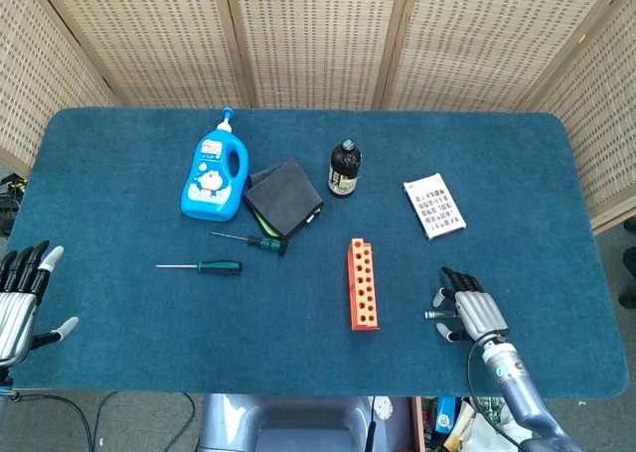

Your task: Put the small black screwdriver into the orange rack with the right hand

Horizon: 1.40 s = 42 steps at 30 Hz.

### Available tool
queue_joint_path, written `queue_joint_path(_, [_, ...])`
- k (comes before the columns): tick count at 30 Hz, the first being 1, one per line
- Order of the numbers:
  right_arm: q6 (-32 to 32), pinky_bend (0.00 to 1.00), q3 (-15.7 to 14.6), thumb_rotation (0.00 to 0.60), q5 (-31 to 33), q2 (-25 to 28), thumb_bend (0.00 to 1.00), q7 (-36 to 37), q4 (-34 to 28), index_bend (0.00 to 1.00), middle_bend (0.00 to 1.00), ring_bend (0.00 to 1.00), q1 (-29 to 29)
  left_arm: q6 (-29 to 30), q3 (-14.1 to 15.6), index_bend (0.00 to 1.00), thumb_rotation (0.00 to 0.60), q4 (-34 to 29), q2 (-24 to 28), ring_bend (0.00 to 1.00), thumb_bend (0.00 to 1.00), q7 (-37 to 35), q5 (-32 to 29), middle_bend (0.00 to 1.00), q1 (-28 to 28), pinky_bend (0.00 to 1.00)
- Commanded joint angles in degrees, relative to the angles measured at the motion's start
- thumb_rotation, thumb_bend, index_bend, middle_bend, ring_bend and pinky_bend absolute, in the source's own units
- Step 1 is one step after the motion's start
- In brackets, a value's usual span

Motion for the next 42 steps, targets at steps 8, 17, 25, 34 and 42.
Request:
queue_joint_path(8, [0.87, 0.0, 0.17, 0.6, -0.74, -1.89, 0.29, 2.96, 2.96, 0.45, 0.0, 0.0, -0.2, -0.12, 0.05, 0.0, 0.6, 0.03, -0.04, 0.0, 0.0, -0.06, 0.01, 0.0, -0.07, 0.0])
queue_joint_path(17, [0.39, 0.0, -0.14, 0.6, -0.76, -2.82, 0.29, 2.94, 3.9, 0.46, 0.0, 0.0, 0.0, -0.05, -0.07, 0.0, 0.6, 0.03, 0.02, 0.0, 0.0, -0.21, -0.22, 0.0, -0.05, 0.0])
queue_joint_path(25, [0.29, 0.0, -0.09, 0.6, -0.63, -3.35, 0.29, 2.72, 4.6, 0.49, 0.0, 0.0, 0.15, -0.09, 0.01, 0.0, 0.6, 0.03, -0.02, 0.0, 0.0, -0.14, -0.05, 0.0, -0.1, 0.0])
queue_joint_path(34, [0.48, 0.0, -0.12, 0.6, -0.3, -4.18, 0.29, 1.97, 5.37, 0.59, 0.06, 0.0, 0.09, -0.03, -0.02, 0.0, 0.6, 0.13, 0.0, 0.0, 0.0, -0.48, -0.04, 0.0, -0.11, 0.0])
queue_joint_path(42, [0.88, 0.0, -0.05, 0.6, -0.26, -4.35, 0.29, 1.91, 5.7, 0.6, 0.06, 0.0, -0.09, -0.05, 0.07, 0.0, 0.6, 0.02, 0.02, 0.0, 0.0, -0.45, 0.09, 0.0, -0.12, 0.0])
